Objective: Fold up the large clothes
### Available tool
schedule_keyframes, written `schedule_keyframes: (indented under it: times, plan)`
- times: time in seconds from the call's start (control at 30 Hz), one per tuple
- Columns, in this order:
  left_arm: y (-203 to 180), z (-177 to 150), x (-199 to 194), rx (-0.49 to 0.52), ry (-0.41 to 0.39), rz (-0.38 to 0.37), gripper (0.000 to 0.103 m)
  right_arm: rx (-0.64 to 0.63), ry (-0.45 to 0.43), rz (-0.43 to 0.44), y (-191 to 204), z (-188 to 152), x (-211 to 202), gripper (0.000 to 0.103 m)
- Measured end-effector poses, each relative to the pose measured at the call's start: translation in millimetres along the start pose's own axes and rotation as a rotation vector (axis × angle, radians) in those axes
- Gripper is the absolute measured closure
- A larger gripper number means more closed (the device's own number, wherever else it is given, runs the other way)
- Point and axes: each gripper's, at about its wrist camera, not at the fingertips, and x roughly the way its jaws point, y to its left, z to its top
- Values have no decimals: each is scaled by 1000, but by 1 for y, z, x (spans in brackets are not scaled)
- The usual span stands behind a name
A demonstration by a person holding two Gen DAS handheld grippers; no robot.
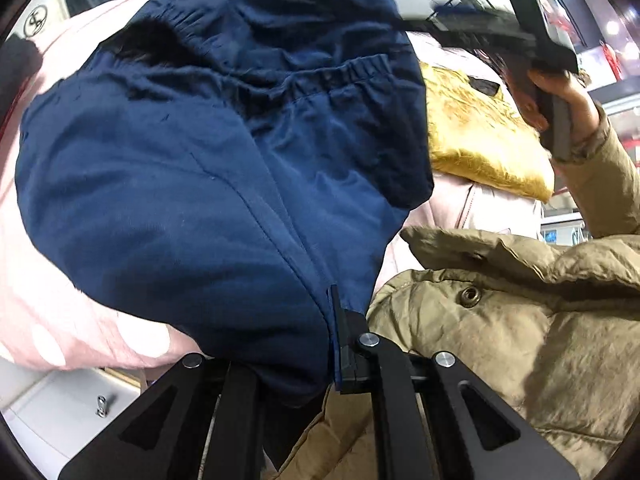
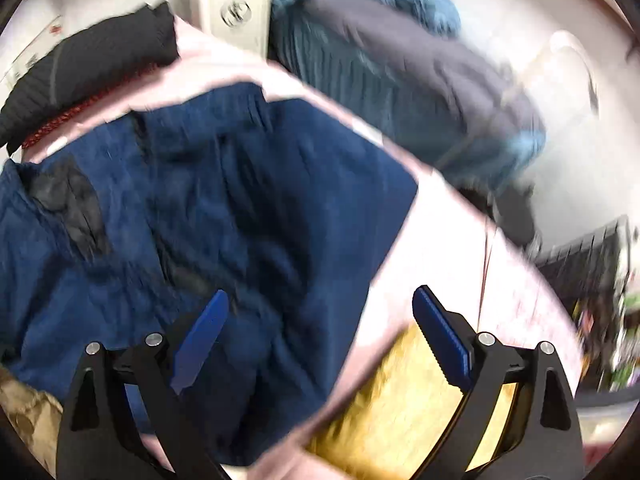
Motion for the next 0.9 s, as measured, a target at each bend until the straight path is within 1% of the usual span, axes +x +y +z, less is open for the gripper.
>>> schedule_keyframes:
  times: [0.1, 0.13, 0.17, 0.23, 0.27, 0.33, 0.37, 0.4, 0.43, 0.47, 0.53, 0.57, 0.6, 0.63, 0.67, 0.7, 0.73, 0.77, 0.8, 0.83, 0.9]
  plan:
    - [3, -4, -3, -11, -8, 1, 94, -144, -43, -44, 30, 34, 1, 11]
    - [3, -6, -3, -22, -12, 2, 94, -215, -35, -36, 47, 48, 9, 11]
    - [5, -10, -3, -36, -16, 1, 94, -258, -28, -32, 61, 60, 17, 11]
    - [10, -18, -4, -72, -30, 0, 94, -317, -25, -8, 85, 76, 31, 10]
    - [11, -21, -3, -89, -37, 0, 94, -349, -5, 32, 101, 83, 43, 10]
    - [14, -27, -1, -126, -55, -4, 94, -403, 104, 110, 134, 91, 78, 10]
    - [15, -30, -1, -142, -65, -7, 94, -419, 133, 114, 147, 92, 93, 10]
    - [15, -32, -1, -154, -74, -9, 94, -438, 162, 111, 159, 91, 109, 10]
    - [15, -34, 0, -168, -84, -10, 94, -462, 206, 92, 174, 90, 130, 10]
    - [16, -35, 0, -178, -91, -11, 94, -472, 226, 70, 183, 88, 146, 10]
    - [18, -37, 0, -200, -105, -12, 94, -472, 234, 29, 193, 87, 167, 10]
    - [19, -36, 0, -209, -110, -9, 94, -447, 229, 34, 193, 89, 173, 17]
    - [19, -36, 0, -216, -114, -3, 94, -408, 234, 53, 190, 92, 176, 39]
    - [21, -35, 0, -223, -118, 1, 94, -338, 254, 100, 182, 95, 176, 50]
    - [22, -35, 0, -229, -119, -5, 94, -291, 253, 89, 172, 97, 172, 88]
    - [23, -34, 0, -230, -119, -9, 94, -260, 238, 49, 164, 101, 165, 89]
    - [23, -34, -1, -222, -116, -8, 94, -219, 217, 62, 155, 104, 156, 89]
    - [23, -34, -1, -214, -112, -7, 94, -160, 186, 61, 138, 106, 140, 90]
    - [24, -34, -1, -203, -107, -3, 94, -119, 158, 28, 122, 105, 125, 91]
    - [24, -34, -1, -190, -101, 1, 94, -85, 140, 18, 107, 103, 113, 91]
    - [26, -35, 1, -168, -86, 2, 94, 31, 109, 27, 61, 92, 84, 92]
